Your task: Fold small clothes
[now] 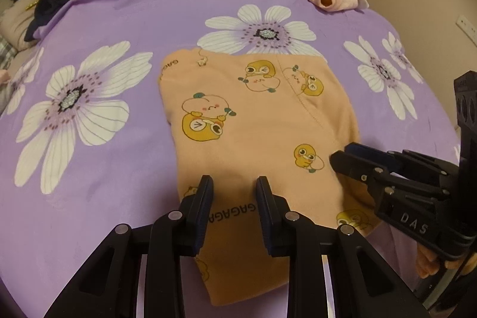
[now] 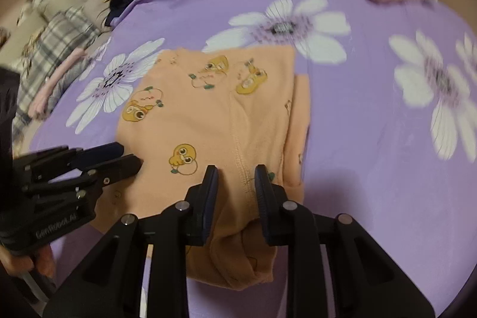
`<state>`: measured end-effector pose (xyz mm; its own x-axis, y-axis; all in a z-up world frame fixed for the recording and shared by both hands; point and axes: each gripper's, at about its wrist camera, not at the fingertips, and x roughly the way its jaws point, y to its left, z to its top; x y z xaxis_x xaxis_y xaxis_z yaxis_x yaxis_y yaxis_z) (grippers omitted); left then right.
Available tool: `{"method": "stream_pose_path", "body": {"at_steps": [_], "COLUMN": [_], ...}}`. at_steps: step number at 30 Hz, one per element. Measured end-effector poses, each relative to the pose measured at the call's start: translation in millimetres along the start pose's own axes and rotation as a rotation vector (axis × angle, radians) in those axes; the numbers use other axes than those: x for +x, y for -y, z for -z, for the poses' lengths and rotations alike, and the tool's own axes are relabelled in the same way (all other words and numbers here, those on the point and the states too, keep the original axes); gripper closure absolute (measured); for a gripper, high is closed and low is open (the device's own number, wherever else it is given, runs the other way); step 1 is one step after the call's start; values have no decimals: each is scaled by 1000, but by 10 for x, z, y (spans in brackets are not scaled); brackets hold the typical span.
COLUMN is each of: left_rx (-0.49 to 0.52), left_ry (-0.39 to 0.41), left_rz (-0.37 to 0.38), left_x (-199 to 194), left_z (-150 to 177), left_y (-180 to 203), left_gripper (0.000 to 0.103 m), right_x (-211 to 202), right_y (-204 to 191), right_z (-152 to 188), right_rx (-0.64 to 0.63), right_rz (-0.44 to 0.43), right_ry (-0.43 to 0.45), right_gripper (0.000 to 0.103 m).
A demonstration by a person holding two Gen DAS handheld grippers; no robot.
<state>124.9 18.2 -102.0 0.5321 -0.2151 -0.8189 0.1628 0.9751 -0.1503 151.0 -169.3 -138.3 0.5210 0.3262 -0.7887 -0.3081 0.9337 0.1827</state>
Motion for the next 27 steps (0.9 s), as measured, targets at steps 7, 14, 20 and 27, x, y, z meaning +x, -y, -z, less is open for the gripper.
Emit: {"method": "stream_pose_path", "body": {"at_steps": [7,14,20,27], "left_rx": [7,-3,-17,-53], "left_ry": [42,87,106,89], "left_rz": [-40,-114,-177,-207], "left_x": [-493,-994,-1294,-1331], "left_z": [4,87,174,316], "left_y": [73,141,167,151], "left_gripper": [49,12,3,3], "right_x": [-489,-1087,-1464,-1541], "right_y": [-204,-438,-490,-541], "right_z": [-10,99,161,252], "right_rx": [-40,-101,-67,-77], "right_rz": [-14,47,42,111], "right_ry": [61,132,189,201], "right_gripper": [64,20,0,0]}}
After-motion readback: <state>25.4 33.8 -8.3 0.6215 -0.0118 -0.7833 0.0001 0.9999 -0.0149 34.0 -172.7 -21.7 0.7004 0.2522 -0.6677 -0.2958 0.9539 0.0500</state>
